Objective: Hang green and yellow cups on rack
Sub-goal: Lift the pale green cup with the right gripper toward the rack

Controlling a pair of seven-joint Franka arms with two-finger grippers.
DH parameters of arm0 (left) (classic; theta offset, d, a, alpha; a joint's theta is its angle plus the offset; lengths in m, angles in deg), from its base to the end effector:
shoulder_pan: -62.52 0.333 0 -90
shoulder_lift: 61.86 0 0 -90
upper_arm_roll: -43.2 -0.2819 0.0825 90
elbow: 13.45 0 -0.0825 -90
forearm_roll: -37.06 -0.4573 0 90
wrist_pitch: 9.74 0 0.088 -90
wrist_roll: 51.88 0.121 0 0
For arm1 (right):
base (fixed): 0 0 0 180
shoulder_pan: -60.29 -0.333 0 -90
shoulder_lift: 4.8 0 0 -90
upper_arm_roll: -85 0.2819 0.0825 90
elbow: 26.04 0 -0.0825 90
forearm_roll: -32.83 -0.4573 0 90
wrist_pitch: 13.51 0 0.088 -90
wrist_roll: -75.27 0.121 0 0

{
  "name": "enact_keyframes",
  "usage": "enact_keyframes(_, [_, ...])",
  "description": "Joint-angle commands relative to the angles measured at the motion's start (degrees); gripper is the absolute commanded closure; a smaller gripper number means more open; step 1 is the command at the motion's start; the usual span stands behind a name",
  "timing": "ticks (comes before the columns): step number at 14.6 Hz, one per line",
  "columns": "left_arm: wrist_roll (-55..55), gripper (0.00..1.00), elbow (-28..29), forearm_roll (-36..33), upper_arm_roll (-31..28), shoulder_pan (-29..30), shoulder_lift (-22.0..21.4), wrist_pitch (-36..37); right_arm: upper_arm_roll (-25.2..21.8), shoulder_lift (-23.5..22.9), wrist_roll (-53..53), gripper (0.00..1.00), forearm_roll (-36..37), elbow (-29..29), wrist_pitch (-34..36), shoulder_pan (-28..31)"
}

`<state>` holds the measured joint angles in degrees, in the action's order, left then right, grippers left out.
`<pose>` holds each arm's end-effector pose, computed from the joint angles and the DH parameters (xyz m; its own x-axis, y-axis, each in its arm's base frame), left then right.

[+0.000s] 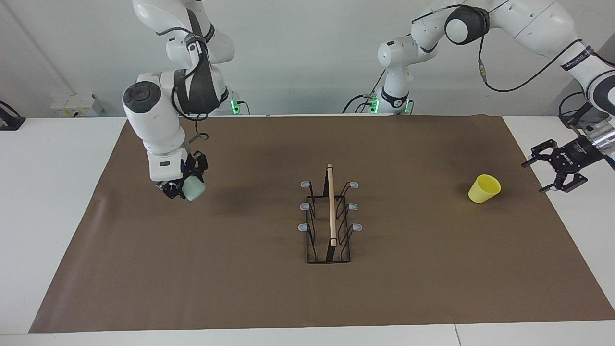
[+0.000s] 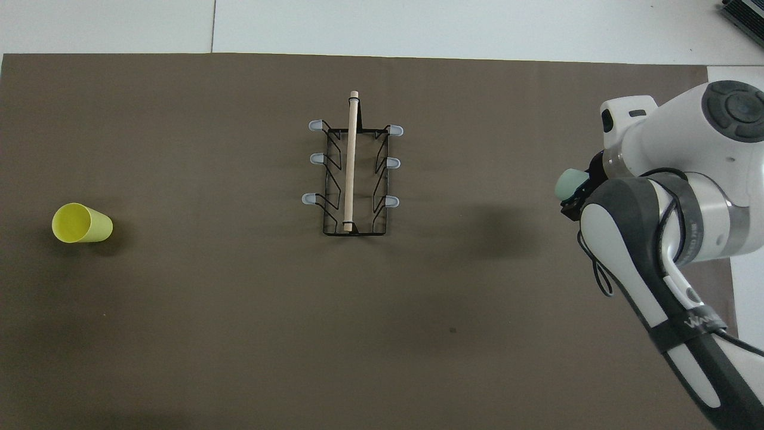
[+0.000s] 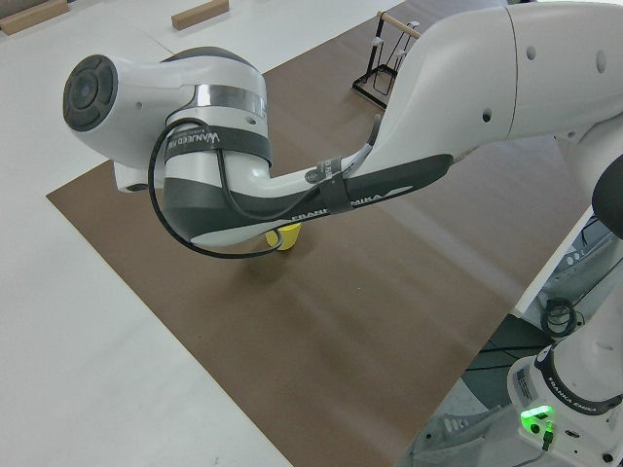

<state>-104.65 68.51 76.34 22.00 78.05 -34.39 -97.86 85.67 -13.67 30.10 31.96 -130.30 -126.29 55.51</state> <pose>0.6312 0.3324 0.3587 -0.0583 0.8200 -0.5694 0.9962 0.0844 0.0196 0.6621 0.0642 0.3735 0.6392 0.7690 0.0068 0.7690 -0.6390 -0.0155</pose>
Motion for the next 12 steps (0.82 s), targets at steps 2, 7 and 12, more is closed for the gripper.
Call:
enact_keyframes(2, [-0.4,0.0,4.9,4.2,0.2,1.5,0.0,-2.6,0.4,1.8,-0.4,1.0,-9.0,-1.7,-4.0,0.6])
enact_keyframes(7, [0.7,0.0,13.8,10.9,0.1,3.5,-0.4,-4.8,0.4,2.4,-0.3,1.0,-23.5,-1.7,-6.8,0.0])
enact_keyframes(12, [4.4,0.0,22.0,13.7,0.1,2.9,-2.8,-7.8,0.5,4.4,-3.7,1.0,-35.4,-3.8,-9.9,-0.1])
